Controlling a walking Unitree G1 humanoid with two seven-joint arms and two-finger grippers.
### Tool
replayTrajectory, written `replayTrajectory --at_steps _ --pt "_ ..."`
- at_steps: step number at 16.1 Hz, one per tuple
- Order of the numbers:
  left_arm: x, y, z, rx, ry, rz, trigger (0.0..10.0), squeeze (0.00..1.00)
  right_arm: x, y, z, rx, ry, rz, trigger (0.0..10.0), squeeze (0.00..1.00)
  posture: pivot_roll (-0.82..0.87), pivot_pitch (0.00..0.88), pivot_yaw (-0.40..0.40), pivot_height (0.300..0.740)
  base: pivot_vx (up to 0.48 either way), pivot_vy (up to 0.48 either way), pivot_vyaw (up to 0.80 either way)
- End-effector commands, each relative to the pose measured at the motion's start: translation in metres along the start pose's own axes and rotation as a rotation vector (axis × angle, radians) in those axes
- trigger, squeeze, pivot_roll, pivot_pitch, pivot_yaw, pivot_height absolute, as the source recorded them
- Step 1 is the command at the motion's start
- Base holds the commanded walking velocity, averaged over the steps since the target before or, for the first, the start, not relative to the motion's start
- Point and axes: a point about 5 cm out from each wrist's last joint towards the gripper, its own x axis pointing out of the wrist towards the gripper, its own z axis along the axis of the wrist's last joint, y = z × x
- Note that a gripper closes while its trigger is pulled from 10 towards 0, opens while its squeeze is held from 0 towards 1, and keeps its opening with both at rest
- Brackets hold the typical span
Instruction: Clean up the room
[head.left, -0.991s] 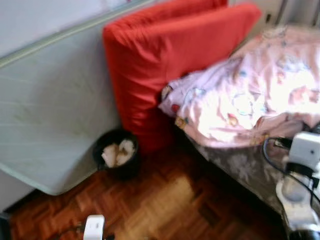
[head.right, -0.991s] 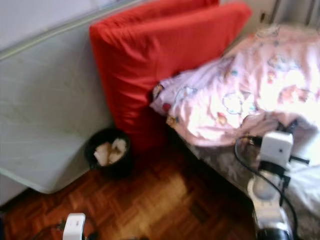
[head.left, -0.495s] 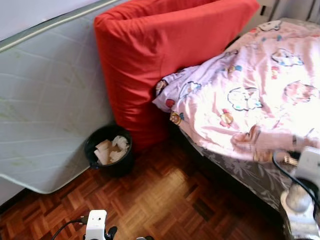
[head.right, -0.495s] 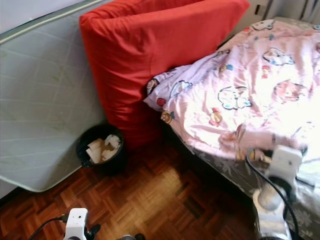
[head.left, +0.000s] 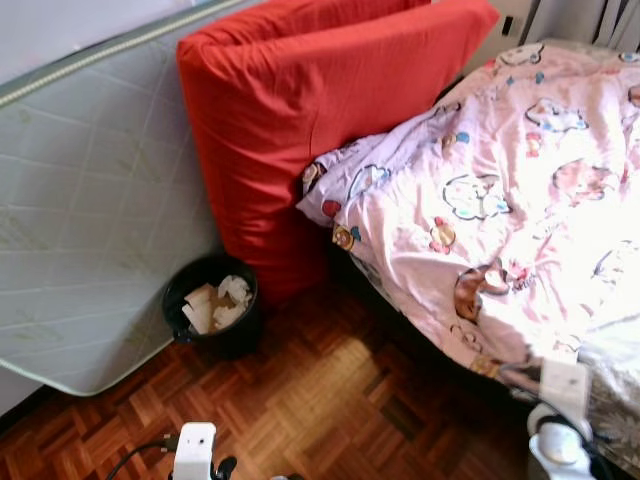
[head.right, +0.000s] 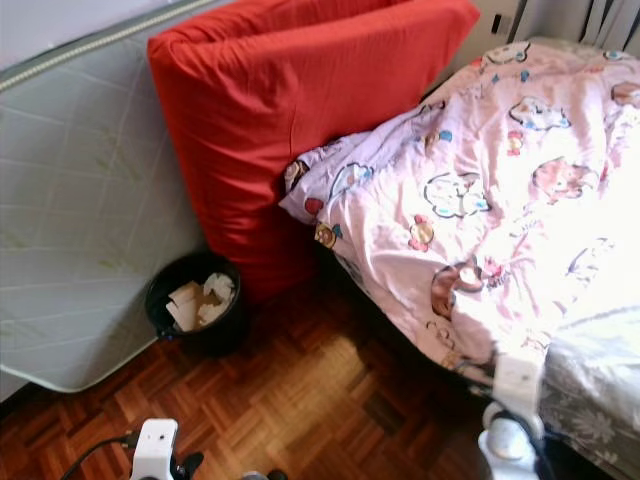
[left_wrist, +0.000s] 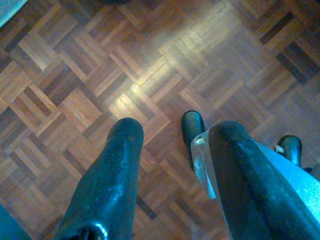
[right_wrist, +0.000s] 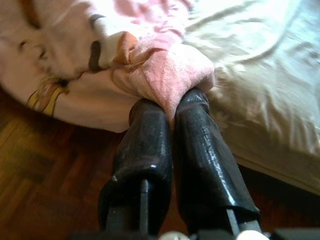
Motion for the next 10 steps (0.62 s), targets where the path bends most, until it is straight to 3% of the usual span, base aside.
replayTrajectory --at_steps 1,5,7,8,10 --pt "-0.0034 0.0019 -0.0105 0.025 0.036 -0.003 10.0 0.0 -0.0011 0.0018 -0.0052 -0.026 0.022 0.013 10.0 0.0 0.02 0.16 0.081 0.74 0.0 0.0 0.0" --pt "-0.0035 0.0015 -0.0112 0.031 0.041 -0.007 10.0 0.0 0.0015 0.001 -0.0066 -0.021 0.041 0.023 10.0 0.0 0.02 0.159 0.08 0.74 0.0 0.0 0.0" --pt "-0.0034 0.0013 -0.0112 0.034 0.042 -0.008 10.0 0.0 0.002 0.0006 -0.006 -0.02 0.039 0.022 10.0 0.6 0.02 0.158 0.079 0.74 0.0 0.0 0.0" --pt "-0.0033 0.001 -0.0111 0.033 0.042 -0.009 10.0 0.0 0.0025 0.001 -0.0052 -0.019 0.037 0.023 10.0 1.0 0.02 0.158 0.079 0.74 0.0 0.0 0.0" --pt "-0.0033 0.0005 -0.0113 0.034 0.044 -0.011 10.0 0.0 0.0026 0.0022 -0.005 -0.02 0.037 0.029 10.0 1.0 0.02 0.148 0.078 0.74 0.0 0.0 0.0"
